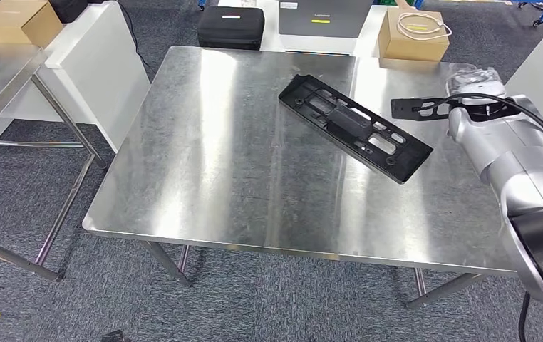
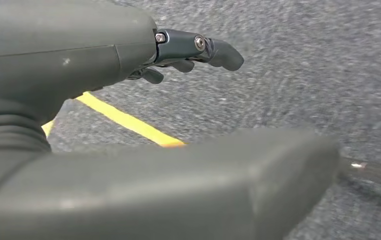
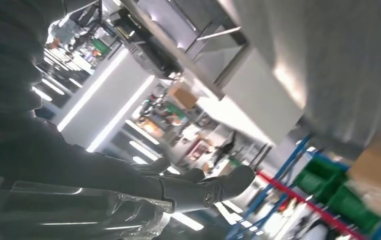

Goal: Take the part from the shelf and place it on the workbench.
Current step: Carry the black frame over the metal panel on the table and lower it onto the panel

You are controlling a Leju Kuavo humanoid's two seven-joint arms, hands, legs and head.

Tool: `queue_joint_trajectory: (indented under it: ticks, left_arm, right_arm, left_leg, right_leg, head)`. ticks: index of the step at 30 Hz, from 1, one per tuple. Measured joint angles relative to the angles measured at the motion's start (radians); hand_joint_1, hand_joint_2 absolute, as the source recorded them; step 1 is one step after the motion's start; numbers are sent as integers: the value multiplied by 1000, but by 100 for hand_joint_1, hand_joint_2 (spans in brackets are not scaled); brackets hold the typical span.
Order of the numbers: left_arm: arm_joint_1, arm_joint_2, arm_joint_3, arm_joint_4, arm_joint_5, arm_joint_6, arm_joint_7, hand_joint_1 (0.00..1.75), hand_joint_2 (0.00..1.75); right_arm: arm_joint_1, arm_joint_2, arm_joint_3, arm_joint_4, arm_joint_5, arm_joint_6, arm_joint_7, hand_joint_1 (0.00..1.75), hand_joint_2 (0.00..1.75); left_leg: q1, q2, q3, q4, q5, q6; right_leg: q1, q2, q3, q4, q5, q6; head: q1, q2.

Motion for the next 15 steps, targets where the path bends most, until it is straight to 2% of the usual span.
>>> queue_joint_trajectory:
  ticks: [10, 13, 15]
  left_arm:
    - [0, -1, -4, 0, -26, -3, 39, 0, 0]
    - [1, -2, -11, 0, -41, -12, 48, 0, 0]
    - [0, -4, -16, 0, -46, -17, 53, 0, 0]
  right_arm:
    - [-4, -25, -22, 0, 0, -69, 41, 0, 175]
    - [-14, -35, -31, 0, 4, -103, 53, 0, 175]
    - [-28, -42, -37, -2, 8, -117, 58, 0, 175]
  left_leg:
    - [0, 0, -1, 2, -1, 1]
    - [0, -1, -3, 6, -5, 14]
    - [7, 1, 10, -14, 4, 25]
  right_leg:
    - [-3, -1, 0, -1, 0, 0]
    - [-12, -2, 4, -5, 1, 11]
    - [-6, -2, -1, 1, -5, 16]
  head:
    - [0, 0]
    - [0, 0]
    - [0, 0]
